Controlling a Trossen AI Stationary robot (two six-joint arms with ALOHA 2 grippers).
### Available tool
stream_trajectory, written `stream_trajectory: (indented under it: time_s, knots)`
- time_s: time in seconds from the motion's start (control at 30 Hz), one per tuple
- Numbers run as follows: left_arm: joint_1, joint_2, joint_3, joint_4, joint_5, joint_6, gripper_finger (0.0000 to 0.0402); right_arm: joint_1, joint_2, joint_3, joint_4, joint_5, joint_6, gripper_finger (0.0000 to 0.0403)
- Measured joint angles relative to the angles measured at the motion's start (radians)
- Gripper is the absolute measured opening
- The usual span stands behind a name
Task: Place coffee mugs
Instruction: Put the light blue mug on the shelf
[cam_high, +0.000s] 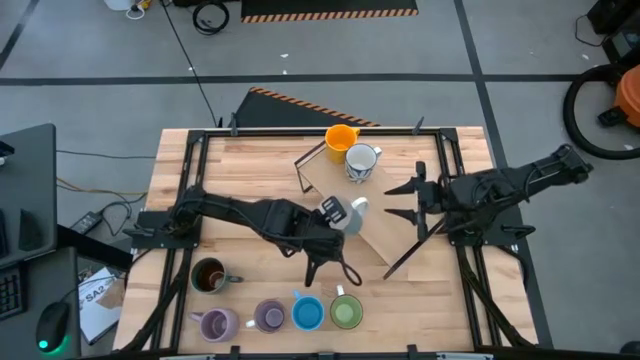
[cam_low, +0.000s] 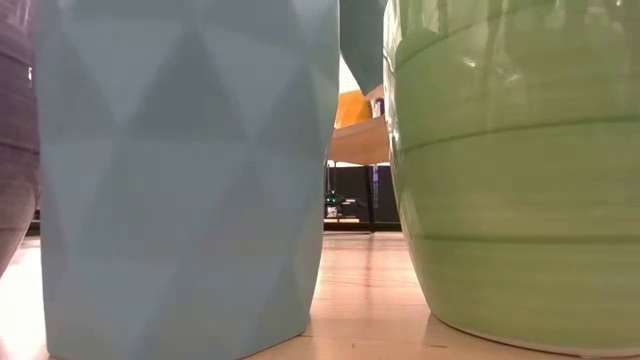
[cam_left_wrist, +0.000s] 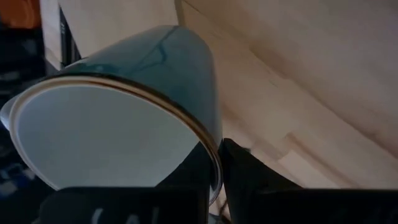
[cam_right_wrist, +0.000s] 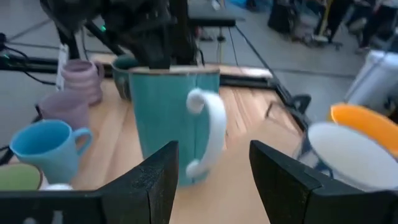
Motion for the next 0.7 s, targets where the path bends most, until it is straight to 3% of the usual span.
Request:
stream_trajectory:
  time_s: [0.4, 0.7]
  knots:
    - [-0.004, -0.001, 0.0, 0.106, -0.06, 0.089, 0.003, -0.172, 0.049, 0.0, 0.149, -0.285, -0.033, 0.0203]
    - [0.01, -0.002, 0.0, 0.136, -0.083, 0.11, 0.003, -0.22, 0.084, 0.0, 0.202, -0.365, -0.044, 0.0203]
